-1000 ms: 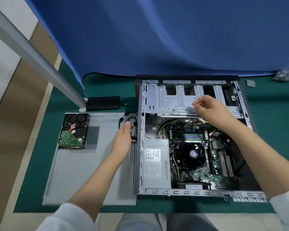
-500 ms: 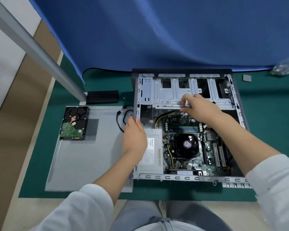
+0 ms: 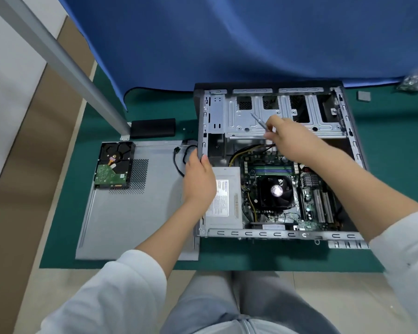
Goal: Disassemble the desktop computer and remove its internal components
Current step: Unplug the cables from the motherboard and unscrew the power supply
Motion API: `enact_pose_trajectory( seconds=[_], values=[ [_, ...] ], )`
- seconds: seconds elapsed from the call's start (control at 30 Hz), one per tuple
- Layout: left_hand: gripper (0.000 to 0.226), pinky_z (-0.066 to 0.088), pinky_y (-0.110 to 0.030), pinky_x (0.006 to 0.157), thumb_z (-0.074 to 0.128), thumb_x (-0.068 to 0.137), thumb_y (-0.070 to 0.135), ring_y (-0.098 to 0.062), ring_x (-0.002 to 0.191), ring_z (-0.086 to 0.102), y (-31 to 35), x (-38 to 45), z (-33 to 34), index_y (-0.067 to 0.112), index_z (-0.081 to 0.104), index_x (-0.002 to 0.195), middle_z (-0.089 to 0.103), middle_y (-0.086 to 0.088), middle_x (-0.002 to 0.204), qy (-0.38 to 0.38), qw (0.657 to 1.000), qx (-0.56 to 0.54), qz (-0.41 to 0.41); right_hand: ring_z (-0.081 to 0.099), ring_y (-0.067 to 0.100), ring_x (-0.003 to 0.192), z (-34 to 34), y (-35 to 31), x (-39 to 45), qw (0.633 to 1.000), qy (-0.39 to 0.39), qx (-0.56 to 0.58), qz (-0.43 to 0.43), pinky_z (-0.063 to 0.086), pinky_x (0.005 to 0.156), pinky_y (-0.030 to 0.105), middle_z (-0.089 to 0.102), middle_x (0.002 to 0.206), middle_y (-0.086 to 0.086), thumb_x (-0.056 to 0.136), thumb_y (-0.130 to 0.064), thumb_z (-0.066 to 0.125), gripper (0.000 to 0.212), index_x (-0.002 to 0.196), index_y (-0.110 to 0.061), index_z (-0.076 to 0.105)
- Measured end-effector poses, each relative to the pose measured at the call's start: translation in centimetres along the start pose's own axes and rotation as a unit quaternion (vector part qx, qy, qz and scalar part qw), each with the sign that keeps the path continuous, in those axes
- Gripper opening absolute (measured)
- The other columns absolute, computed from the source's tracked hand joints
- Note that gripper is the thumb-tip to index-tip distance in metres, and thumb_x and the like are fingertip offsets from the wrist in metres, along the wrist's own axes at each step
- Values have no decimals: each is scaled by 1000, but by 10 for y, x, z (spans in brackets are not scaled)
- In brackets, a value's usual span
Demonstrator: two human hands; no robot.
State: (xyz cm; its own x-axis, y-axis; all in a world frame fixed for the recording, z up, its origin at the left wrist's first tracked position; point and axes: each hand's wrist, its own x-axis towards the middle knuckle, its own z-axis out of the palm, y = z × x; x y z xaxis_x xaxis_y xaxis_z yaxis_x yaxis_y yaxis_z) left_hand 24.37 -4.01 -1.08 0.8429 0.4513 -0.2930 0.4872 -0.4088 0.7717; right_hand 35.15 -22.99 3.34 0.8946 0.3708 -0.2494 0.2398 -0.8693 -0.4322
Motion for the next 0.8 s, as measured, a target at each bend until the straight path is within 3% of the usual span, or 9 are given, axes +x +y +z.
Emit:
enact_pose_trajectory(
  seconds=[0.07,0.17,0.27,0.33,0.4,0.53,0.67,0.8],
  values=[
    [46,34,-26,104,31,103,29,-17,129,41,1,-8,-5,15,28,147,36,-3,147,-3,999,-42,13,52,17,69,5,-16,-25,997,-8,81,4,36,56,30,53,84,-2,99,-31,44,12,100,-19,47],
    [45,21,-11,102,41,101,28,-9,136,28,7,-37,-12,17,35,144,25,2,152,27,996,-39,72,50,7,58,19,-39,-67,984,-76,159,-12,37,49,19,57,77,-6,98,-36,44,16,87,-25,48],
    [33,25,-18,108,45,99,26,-5,131,34,14,-69,-18,20,50,132,35,3,145,5,991,-68,116,46,10,55,37,-57,-101,965,-97,241,-20,37,51,20,53,67,-3,98,-35,45,26,80,-17,51],
    [20,41,-23,99,47,99,22,-1,108,53,17,-89,-21,23,59,114,56,4,122,-53,984,-142,89,56,16,60,47,-63,-118,947,-118,298,-20,47,59,25,58,71,8,97,-31,48,28,78,-11,53],
    [17,50,-20,80,46,99,17,-1,89,62,18,-105,-25,21,63,102,66,4,105,-91,966,-242,29,61,13,60,54,-68,-132,920,-144,363,-13,52,62,22,61,73,13,97,-27,51,27,81,-7,59],
    [17,57,-31,73,48,99,20,-17,88,68,12,-122,-34,20,65,100,73,2,97,-109,940,-318,-57,63,20,66,70,-75,-149,883,-151,444,29,56,76,41,66,73,12,94,-17,58,22,88,2,66],
    [16,53,-29,66,56,95,18,-13,78,69,2,-128,-48,12,65,106,74,5,93,-134,942,-293,-96,66,23,71,84,-91,-159,851,-161,495,62,58,75,37,69,75,11,87,-7,65,16,93,7,61],
    [17,54,-23,65,63,89,13,-13,79,69,-14,-129,-62,11,64,106,74,3,91,-139,945,-274,-110,67,19,67,106,-111,-171,842,-138,514,92,59,74,39,68,67,3,87,-3,64,12,78,-7,57]
  ],
)
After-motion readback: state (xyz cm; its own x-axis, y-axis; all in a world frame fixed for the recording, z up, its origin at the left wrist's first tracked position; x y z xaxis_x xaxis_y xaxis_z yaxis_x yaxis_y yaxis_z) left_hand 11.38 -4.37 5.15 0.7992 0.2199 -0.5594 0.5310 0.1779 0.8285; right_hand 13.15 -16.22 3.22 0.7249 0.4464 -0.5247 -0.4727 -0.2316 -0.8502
